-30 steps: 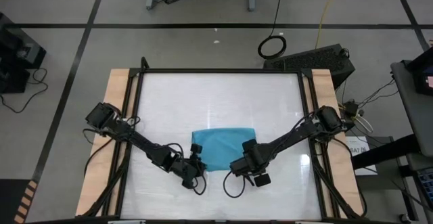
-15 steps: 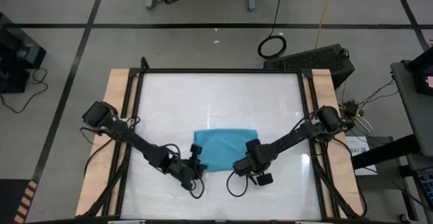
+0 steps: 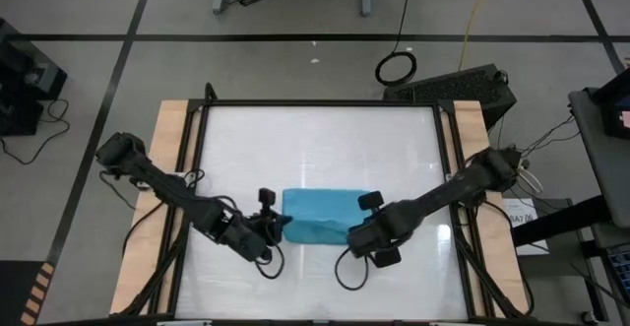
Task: Roll towel
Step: Fold the blue towel
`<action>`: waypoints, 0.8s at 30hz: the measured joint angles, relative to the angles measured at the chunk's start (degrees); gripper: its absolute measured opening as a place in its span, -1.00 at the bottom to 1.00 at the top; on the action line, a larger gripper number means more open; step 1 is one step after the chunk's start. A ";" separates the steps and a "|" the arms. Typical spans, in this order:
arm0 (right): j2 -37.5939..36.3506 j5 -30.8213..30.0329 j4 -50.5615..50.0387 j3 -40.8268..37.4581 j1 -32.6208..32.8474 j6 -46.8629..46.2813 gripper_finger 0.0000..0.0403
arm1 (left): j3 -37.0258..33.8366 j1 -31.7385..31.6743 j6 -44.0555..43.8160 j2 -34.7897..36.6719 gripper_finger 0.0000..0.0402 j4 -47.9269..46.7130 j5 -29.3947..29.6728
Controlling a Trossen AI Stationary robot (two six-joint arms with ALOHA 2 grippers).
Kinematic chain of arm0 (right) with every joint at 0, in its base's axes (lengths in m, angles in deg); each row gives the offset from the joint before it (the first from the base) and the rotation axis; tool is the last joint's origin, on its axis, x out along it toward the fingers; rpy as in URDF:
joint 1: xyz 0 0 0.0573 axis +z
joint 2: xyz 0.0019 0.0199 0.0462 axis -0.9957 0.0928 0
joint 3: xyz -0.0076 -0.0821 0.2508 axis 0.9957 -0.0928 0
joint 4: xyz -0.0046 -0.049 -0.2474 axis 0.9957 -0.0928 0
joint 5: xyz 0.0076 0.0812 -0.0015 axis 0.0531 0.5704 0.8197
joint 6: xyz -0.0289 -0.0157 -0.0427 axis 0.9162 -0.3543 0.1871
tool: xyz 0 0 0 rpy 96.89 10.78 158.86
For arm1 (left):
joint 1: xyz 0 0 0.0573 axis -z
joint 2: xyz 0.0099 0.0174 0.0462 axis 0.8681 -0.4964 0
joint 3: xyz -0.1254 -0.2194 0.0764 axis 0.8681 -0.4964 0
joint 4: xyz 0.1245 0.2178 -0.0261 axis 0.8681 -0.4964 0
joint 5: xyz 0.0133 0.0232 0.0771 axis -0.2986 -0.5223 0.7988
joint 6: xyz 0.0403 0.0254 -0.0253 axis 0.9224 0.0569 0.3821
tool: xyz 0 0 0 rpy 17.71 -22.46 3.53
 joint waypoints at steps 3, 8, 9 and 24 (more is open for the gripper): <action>-4.26 0.16 0.32 3.62 1.59 0.12 -1.00 | 1.25 1.93 2.71 3.50 -0.99 0.27 1.92; -11.60 3.29 4.33 9.22 4.96 2.41 -1.00 | 4.88 6.15 10.25 7.85 -0.99 1.63 3.05; -13.02 4.11 6.08 10.03 5.71 2.86 -1.00 | 5.81 6.94 12.08 8.41 -0.99 3.34 3.09; -25.71 -16.72 5.92 12.95 4.65 11.37 -1.00 | 9.57 7.52 34.41 13.55 -1.00 15.37 16.50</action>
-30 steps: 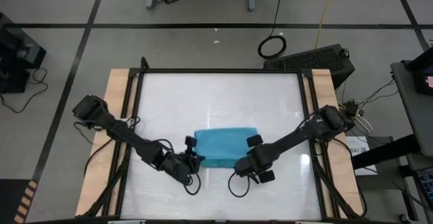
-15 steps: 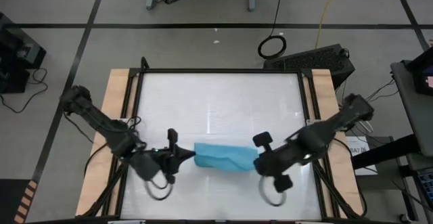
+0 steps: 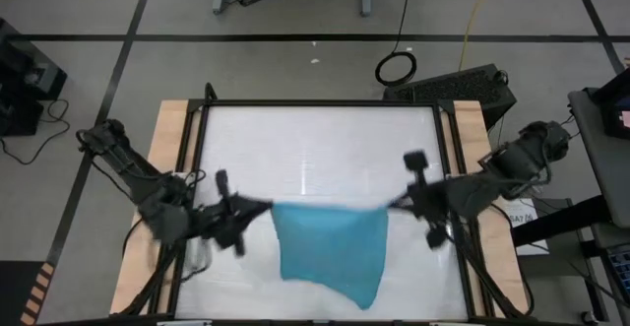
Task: Roll towel
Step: Fold the blue towel
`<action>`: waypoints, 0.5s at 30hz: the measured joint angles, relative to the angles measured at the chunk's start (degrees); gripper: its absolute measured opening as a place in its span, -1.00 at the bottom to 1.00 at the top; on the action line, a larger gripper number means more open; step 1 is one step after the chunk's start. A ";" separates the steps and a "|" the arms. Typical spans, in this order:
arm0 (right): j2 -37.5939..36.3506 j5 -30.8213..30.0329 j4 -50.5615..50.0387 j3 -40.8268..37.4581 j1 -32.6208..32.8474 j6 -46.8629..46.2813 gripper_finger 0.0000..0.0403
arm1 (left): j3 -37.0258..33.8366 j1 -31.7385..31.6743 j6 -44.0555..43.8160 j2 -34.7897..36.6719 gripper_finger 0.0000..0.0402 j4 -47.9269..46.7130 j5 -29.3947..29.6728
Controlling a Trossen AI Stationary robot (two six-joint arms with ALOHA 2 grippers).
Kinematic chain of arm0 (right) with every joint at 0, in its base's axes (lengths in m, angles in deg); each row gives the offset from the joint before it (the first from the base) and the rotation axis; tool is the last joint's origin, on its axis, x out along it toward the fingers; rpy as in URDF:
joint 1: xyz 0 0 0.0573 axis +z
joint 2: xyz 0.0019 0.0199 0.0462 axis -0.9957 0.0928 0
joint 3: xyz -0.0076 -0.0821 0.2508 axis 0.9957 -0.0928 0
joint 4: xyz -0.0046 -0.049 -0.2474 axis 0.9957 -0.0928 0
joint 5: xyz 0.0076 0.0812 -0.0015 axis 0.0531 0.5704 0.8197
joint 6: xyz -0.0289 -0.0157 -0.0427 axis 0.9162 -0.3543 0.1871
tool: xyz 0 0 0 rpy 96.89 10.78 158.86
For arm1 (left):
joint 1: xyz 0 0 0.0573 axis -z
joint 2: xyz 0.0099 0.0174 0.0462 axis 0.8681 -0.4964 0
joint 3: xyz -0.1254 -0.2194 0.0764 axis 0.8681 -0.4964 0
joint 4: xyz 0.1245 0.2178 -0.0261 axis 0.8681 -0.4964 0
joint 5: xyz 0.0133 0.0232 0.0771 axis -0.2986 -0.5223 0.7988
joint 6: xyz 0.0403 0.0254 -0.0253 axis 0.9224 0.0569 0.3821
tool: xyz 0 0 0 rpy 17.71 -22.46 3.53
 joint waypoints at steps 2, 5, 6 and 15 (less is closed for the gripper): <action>0.40 -2.67 -6.36 -0.40 -3.29 -2.69 -1.00 | 0.00 -4.00 -3.55 -0.71 -1.00 -4.18 0.25; 1.52 -2.66 -10.33 -2.68 -9.08 -6.86 -1.00 | -0.03 -10.29 -11.28 -2.61 -1.00 -13.24 -1.16; 2.08 -2.60 -10.87 -3.84 -10.68 -8.00 -1.00 | -0.05 -12.44 -13.80 -3.62 -0.99 -16.27 -2.49; 10.86 -3.41 -13.70 -22.11 -20.93 -8.64 -0.51 | -0.13 -25.31 -20.45 -17.40 -0.41 -21.42 -9.02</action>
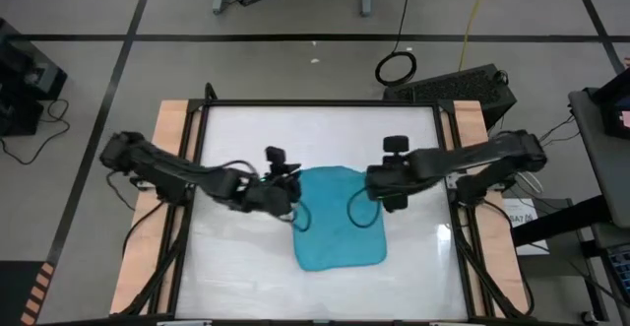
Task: Roll towel
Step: Fold the blue towel
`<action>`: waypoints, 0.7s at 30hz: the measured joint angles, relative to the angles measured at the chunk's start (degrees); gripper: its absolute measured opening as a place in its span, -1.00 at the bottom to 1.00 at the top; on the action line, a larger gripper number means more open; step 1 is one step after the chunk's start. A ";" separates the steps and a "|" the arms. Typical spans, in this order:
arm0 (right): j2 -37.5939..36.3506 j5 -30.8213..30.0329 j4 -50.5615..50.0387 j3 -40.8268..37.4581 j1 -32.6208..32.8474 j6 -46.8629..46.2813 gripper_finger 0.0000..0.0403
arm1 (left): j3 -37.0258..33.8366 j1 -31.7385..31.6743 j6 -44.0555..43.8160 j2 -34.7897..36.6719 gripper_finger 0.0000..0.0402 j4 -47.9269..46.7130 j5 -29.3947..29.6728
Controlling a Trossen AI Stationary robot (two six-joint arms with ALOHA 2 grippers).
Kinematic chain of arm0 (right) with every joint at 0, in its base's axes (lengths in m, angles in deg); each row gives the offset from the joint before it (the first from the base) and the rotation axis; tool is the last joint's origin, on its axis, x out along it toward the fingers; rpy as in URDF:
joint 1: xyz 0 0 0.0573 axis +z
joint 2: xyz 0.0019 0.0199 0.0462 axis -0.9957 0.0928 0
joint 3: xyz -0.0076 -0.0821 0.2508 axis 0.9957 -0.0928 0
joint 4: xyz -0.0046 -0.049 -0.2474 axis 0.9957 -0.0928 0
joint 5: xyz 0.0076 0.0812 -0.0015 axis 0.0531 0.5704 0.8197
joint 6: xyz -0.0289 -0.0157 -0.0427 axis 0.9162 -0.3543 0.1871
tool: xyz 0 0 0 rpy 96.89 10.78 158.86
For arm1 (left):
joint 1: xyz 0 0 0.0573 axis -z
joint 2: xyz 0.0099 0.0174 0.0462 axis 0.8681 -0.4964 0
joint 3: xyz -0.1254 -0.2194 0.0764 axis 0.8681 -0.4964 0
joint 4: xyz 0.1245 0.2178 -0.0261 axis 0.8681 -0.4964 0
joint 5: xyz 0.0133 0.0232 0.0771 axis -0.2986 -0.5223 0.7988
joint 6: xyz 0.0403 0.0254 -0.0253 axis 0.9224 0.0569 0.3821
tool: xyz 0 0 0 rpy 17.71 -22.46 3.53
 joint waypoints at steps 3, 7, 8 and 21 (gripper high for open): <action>1.55 -3.34 -0.11 -5.61 -2.44 -2.20 -0.23 | 0.00 -2.25 -2.69 -3.42 -0.16 -1.00 1.08; 1.45 -3.68 0.55 -11.33 -3.75 -4.87 0.07 | -0.02 -3.80 -7.67 -4.98 0.04 -3.50 -0.63; 0.90 -2.99 1.44 -12.50 -3.54 -5.13 0.12 | -0.02 -3.92 -8.67 -5.00 0.06 -3.46 -2.95; -6.27 23.45 40.11 -26.61 -0.72 3.52 0.08 | -0.25 0.06 -10.84 -9.96 -0.19 8.74 -41.98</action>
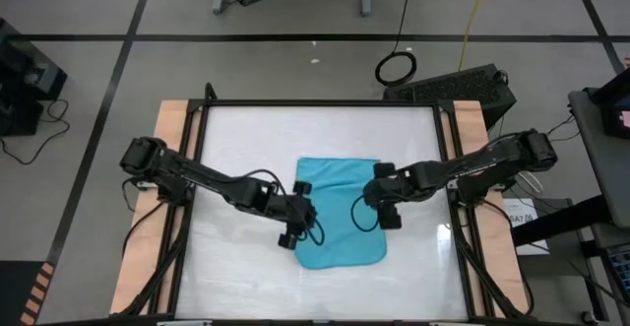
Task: Roll towel
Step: Fold the blue towel
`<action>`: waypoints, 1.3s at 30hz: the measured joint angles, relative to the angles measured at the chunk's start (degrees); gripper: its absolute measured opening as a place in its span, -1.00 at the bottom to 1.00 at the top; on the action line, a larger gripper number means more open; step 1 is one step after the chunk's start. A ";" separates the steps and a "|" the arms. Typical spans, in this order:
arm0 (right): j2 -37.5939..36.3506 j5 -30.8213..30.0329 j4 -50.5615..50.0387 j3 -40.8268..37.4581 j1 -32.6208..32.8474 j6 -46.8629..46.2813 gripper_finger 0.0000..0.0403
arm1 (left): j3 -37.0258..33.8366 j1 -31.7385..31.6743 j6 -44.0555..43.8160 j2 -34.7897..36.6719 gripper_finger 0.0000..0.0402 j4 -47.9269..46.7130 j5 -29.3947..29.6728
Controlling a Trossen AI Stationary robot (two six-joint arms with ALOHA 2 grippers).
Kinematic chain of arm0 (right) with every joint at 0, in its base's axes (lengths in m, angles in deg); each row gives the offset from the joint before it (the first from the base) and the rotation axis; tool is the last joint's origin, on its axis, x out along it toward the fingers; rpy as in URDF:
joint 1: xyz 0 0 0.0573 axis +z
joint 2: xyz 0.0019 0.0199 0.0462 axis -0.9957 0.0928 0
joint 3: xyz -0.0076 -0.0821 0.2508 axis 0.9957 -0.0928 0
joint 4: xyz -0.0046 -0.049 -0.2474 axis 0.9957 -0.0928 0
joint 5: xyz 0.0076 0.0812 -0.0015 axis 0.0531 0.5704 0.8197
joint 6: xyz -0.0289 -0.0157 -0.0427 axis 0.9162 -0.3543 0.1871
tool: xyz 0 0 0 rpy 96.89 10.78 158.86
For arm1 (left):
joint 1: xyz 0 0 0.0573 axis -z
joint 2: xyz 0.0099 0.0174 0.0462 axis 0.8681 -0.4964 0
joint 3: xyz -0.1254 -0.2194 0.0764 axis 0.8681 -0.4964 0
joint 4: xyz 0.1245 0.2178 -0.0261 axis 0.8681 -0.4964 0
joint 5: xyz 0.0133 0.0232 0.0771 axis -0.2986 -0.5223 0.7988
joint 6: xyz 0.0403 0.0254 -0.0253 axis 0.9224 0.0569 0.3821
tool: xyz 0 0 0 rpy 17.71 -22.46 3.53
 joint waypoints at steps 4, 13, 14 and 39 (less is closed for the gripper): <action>1.00 2.41 6.10 -3.28 0.08 -0.18 0.00 | -0.02 -0.05 -0.97 -5.06 -0.28 -0.89 -0.08; 6.57 2.77 10.06 -4.78 0.57 -3.81 -0.10 | 0.12 -2.62 -0.93 -12.98 -0.33 0.41 0.12; 7.53 2.79 10.06 -4.78 0.82 -4.35 -0.11 | 0.20 -2.91 -0.47 -13.11 -0.33 0.39 0.15; 12.53 8.70 20.43 1.61 12.13 -11.64 -0.19 | -0.07 -3.20 24.21 -3.81 -0.33 -15.03 23.09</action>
